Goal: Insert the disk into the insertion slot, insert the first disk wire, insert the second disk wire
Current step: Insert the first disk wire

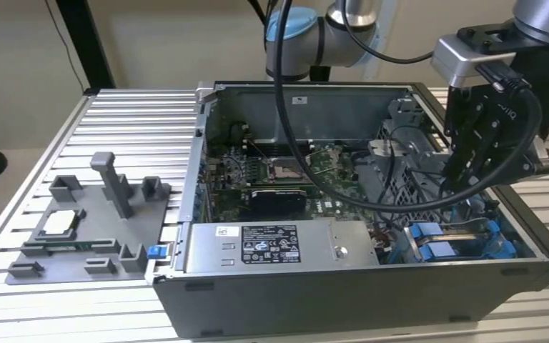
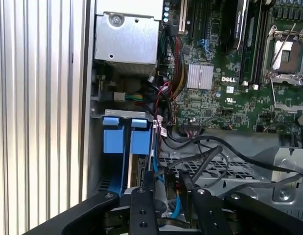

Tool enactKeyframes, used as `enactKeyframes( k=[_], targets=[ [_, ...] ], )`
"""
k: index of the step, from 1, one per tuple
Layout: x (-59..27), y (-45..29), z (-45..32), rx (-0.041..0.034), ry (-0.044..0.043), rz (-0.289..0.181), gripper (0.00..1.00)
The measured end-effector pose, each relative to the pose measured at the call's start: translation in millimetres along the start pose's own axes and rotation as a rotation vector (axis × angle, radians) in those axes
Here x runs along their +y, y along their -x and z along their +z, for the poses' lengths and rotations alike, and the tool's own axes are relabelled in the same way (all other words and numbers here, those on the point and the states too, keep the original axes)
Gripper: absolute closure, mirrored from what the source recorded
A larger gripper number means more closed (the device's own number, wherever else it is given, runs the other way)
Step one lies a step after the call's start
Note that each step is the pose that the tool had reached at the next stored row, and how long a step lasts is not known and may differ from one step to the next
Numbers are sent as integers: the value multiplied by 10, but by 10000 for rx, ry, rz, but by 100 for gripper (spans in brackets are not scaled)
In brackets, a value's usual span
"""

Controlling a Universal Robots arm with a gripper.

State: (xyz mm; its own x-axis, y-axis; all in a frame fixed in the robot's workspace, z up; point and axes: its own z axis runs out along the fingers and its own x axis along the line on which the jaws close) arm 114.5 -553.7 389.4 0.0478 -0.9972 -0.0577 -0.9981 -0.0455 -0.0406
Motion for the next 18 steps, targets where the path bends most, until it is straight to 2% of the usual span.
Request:
enactKeyframes(
  k=[2,3,18],
  targets=[
    [6,0,5,-2,-11,1,0],
    [6,0,5,-3,-15,0,100],
    [-2,-12,7,-25,-40,0,100]
  ],
)
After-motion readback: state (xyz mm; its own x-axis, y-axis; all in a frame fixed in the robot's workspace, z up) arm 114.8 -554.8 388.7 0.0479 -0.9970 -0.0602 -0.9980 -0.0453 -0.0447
